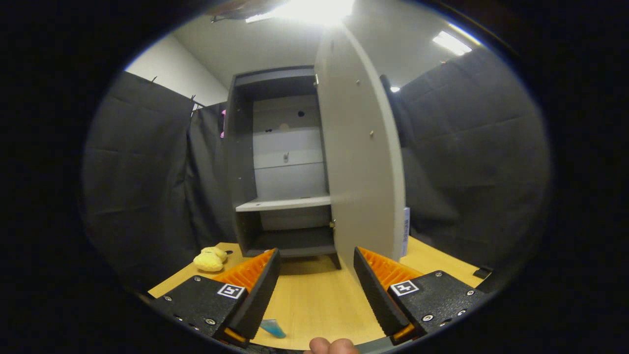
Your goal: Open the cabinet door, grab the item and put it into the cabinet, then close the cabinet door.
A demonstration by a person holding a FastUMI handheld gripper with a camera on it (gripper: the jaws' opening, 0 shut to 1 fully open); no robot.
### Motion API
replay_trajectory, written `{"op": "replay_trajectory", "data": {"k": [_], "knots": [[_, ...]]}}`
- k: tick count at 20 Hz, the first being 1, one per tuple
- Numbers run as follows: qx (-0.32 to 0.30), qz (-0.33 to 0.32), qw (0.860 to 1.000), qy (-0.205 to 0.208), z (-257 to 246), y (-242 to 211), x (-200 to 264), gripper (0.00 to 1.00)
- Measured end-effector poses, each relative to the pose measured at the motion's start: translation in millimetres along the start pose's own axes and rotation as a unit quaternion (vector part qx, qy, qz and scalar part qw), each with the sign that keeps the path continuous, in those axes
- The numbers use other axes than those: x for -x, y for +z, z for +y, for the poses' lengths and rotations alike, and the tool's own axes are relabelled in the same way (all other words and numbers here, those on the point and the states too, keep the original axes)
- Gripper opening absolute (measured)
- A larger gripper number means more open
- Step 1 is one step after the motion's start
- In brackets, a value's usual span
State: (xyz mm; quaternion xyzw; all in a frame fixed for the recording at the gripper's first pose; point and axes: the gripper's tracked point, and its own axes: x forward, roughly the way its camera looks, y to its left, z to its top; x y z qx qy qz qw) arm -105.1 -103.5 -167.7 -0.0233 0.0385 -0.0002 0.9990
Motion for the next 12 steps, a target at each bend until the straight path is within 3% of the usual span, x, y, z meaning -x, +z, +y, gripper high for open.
{"op": "replay_trajectory", "data": {"k": [5, 12], "knots": [[0.011, 0.045, 0.998, 0.040, 59, -119, -39, 0.91], [0.020, 0.088, 0.994, 0.061, 81, -200, -47, 0.91]]}}
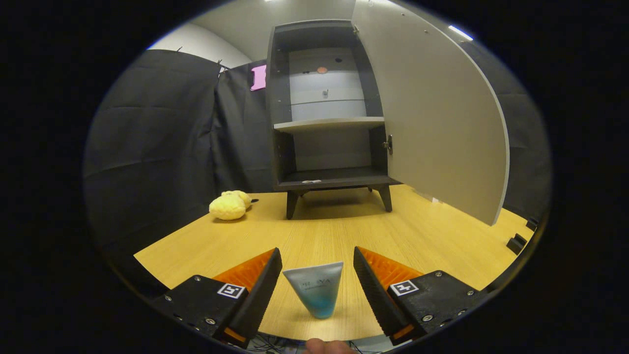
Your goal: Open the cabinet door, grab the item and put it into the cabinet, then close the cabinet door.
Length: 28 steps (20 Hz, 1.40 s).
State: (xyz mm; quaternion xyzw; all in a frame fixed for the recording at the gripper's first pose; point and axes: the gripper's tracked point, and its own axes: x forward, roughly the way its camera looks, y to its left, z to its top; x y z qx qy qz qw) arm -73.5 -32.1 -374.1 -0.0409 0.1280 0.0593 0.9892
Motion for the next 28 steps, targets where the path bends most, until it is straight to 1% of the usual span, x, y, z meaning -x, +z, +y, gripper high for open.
{"op": "replay_trajectory", "data": {"k": [5, 7, 8, 9, 10, 12, 16, 19, 21, 24, 28], "knots": [[-0.005, 0.029, 1.000, 0.001, 3, -44, -10, 0.89], [-0.007, 0.042, 0.999, 0.010, 2, -59, -9, 0.86], [-0.006, 0.039, 0.999, 0.017, 4, -59, -13, 0.79], [-0.012, 0.034, 0.999, 0.018, 3, -56, -14, 0.73], [-0.016, 0.027, 0.999, 0.014, -1, -52, -14, 0.62], [-0.012, 0.024, 1.000, 0.002, -6, -49, -15, 0.50], [-0.016, 0.027, 0.999, 0.002, -9, -41, -10, 0.48], [-0.010, 0.024, 1.000, -0.002, -12, -20, -8, 0.48], [-0.009, 0.020, 1.000, -0.004, -12, 4, -7, 0.48], [-0.002, 0.005, 1.000, -0.006, -11, 53, -6, 0.48], [0.017, -0.015, 1.000, -0.020, -9, 131, -11, 0.48]]}}
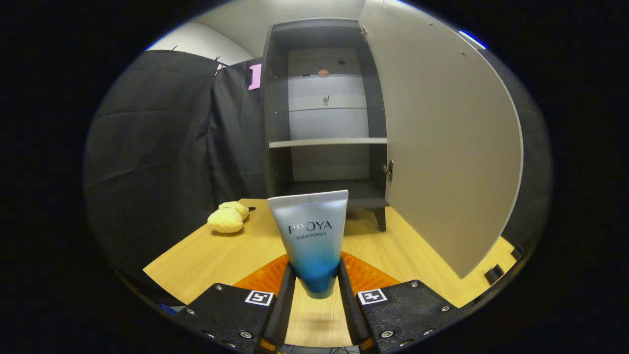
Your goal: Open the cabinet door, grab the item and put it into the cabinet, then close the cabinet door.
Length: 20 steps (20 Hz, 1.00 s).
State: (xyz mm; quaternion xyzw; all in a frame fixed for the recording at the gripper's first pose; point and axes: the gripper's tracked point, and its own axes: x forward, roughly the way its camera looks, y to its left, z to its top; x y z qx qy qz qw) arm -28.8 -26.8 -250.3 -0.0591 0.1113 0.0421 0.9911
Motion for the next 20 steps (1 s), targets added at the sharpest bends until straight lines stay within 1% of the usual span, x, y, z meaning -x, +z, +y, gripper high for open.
{"op": "replay_trajectory", "data": {"k": [2, 5, 9, 13, 16, 17, 20], "knots": [[0.016, -0.013, 1.000, -0.005, 1, 41, -4, 0.48], [0.021, -0.031, 0.999, 0.000, 9, 97, -19, 0.48], [0.015, -0.035, 0.999, 0.012, 12, 159, -62, 0.48], [0.043, -0.066, 0.997, 0.016, 6, 228, -132, 0.48], [0.042, -0.084, 0.996, 0.011, 0, 271, -194, 0.48], [0.042, -0.090, 0.995, 0.011, -1, 283, -216, 0.48], [0.053, -0.093, 0.994, 0.005, -8, 294, -280, 0.48]]}}
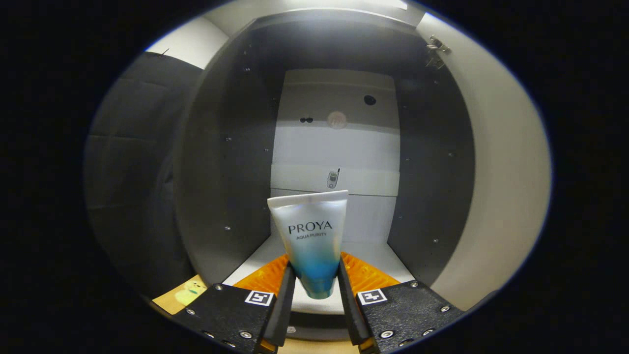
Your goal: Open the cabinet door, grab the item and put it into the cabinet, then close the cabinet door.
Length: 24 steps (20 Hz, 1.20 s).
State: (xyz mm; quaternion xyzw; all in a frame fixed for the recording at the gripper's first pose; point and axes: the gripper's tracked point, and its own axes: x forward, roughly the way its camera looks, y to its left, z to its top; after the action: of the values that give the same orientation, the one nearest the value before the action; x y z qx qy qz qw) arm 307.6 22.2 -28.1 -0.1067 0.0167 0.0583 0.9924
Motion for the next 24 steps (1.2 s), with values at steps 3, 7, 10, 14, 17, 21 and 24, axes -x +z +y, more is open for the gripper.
{"op": "replay_trajectory", "data": {"k": [3, 7, 10, 14, 17, 21, 24], "knots": [[-0.010, 0.007, 1.000, -0.005, -8, -16, -47, 0.48], [-0.018, 0.040, 0.999, -0.003, -9, -51, -85, 0.48], [-0.030, 0.062, 0.998, -0.003, -9, -72, -94, 0.48], [-0.030, 0.050, 0.998, -0.002, -9, -75, -93, 0.48], [-0.039, 0.042, 0.998, -0.006, -8, -71, -89, 0.51], [-0.048, 0.023, 0.999, 0.002, -3, -52, -72, 0.76], [-0.057, 0.032, 0.998, -0.001, -1, -46, -44, 0.90]]}}
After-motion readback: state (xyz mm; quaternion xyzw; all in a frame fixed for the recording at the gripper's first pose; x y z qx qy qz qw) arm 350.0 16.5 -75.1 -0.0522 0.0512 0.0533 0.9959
